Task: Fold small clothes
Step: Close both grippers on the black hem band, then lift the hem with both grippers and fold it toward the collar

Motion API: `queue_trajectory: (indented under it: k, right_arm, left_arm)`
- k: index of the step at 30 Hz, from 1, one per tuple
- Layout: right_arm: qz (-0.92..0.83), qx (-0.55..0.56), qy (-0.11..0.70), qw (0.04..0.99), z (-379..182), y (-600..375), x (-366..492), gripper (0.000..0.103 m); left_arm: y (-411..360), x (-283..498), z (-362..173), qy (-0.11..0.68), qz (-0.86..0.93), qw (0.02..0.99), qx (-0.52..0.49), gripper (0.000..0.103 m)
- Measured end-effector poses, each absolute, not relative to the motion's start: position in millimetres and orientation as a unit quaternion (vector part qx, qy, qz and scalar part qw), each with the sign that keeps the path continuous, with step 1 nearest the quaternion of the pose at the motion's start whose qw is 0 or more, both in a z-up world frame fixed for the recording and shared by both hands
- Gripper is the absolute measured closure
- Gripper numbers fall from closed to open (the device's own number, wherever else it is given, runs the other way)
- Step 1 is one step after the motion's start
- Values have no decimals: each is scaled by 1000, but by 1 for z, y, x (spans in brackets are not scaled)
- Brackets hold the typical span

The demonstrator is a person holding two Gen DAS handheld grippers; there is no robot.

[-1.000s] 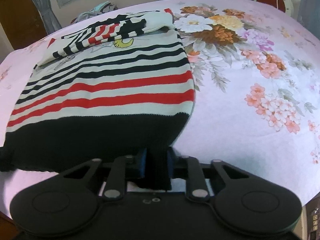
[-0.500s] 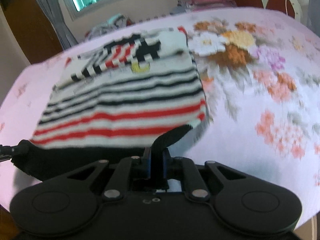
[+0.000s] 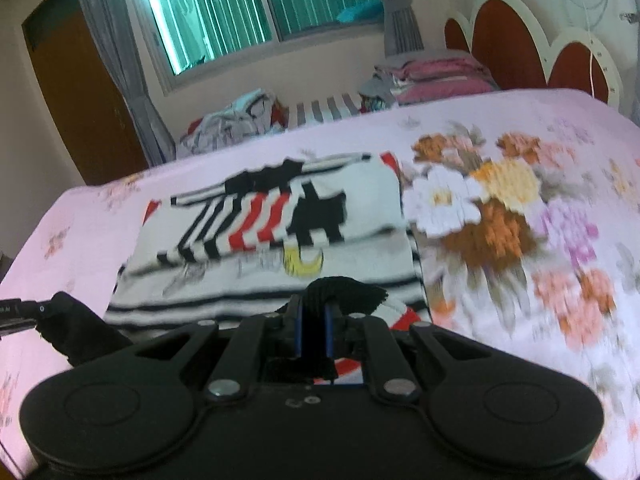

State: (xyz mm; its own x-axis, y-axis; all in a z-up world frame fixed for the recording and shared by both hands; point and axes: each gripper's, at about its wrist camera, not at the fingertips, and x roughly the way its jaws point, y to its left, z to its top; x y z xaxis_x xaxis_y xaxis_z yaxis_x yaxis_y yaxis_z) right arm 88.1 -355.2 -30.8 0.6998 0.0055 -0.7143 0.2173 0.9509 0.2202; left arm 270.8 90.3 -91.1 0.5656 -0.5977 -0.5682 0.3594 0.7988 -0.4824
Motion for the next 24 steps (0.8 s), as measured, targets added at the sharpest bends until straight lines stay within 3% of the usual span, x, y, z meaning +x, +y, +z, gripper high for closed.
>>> queue_trajectory:
  k: [24]
  right_arm:
    - [-58, 194, 359, 911, -60, -417, 251, 93]
  left_arm:
    - [30, 412, -88, 325, -208, 907, -167, 93]
